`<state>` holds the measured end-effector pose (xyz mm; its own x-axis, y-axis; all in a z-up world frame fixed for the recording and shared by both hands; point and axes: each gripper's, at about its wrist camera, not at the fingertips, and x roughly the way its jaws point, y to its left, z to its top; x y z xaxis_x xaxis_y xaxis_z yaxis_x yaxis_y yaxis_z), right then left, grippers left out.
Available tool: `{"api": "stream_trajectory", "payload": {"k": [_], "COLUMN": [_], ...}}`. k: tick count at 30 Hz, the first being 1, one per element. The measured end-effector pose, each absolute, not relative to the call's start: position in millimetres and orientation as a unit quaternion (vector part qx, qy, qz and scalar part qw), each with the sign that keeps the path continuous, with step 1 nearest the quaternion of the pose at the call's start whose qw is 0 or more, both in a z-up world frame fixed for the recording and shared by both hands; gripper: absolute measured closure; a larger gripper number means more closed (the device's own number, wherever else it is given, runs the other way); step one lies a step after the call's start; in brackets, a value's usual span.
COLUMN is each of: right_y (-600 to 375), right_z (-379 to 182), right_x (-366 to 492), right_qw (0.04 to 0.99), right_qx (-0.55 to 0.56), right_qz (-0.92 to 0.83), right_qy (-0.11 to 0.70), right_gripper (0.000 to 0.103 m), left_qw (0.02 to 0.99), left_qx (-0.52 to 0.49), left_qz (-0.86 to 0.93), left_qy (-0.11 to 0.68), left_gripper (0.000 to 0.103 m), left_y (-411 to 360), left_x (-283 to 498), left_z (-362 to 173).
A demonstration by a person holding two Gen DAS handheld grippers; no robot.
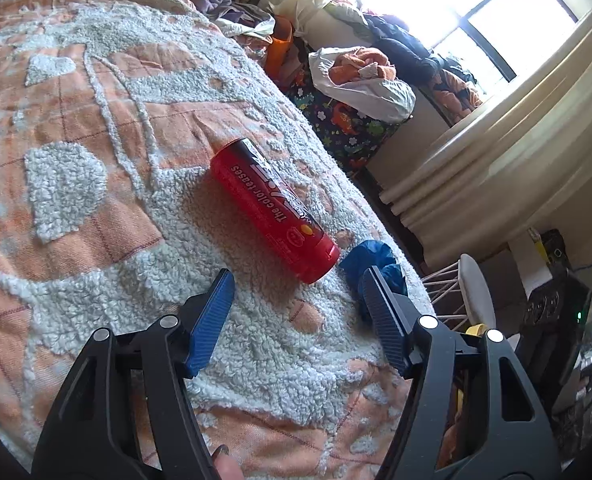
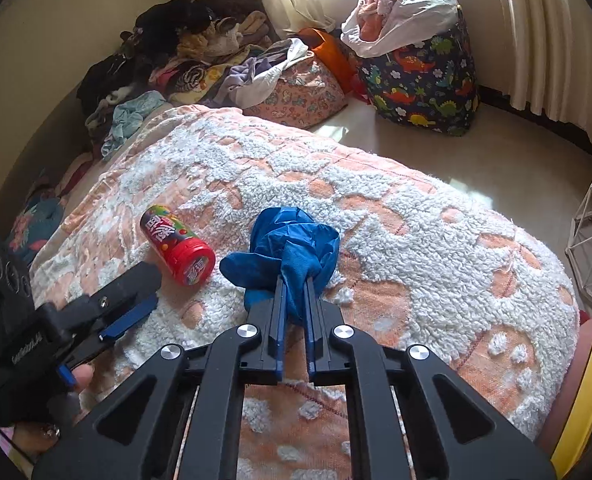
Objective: Collect trash
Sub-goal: 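Grasp the red can with the left tool while the right tool grasps the blue cloth, then carry the red can and blue cloth in both tools over the bin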
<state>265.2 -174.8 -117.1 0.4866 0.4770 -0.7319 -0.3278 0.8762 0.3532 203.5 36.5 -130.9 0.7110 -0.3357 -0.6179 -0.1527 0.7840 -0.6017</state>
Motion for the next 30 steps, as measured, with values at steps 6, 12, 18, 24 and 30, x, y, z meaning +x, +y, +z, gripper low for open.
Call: {"api": "stream_trajectory", "payload": {"k": [6, 12, 18, 24, 30], "right_y": [-194, -224, -246, -268, -291], "right_z": [-106, -81, -65, -56, -49], "right_x": [235, 203, 182, 171, 158], "right_qw": [0.866, 0.879, 0.896, 0.904, 0.911], "right_qx": [0.093, 0.12, 0.11, 0.123, 0.135], "right_qz": [0.226, 0.224, 0.2, 0.182, 0.164], "right_qy": [0.436, 0.403, 0.381, 0.368, 0.355], "right_gripper": [0.098, 0.098, 0.098, 0.098, 0.098], "left_qw": [0.852, 0.842, 0.843, 0.851, 0.864], "left_qx": [-0.357, -0.368, -0.368, -0.353, -0.323], "left_qz": [-0.044, -0.017, -0.022, -0.061, -0.102], "left_qy": [0.381, 0.395, 0.391, 0.385, 0.373], "left_gripper": [0.05, 0.062, 0.073, 0.079, 0.081], "left_y": [39, 39, 35, 12, -18], "left_x": [224, 247, 244, 228, 215], "left_z": [-136, -142, -137, -123, -97]}}
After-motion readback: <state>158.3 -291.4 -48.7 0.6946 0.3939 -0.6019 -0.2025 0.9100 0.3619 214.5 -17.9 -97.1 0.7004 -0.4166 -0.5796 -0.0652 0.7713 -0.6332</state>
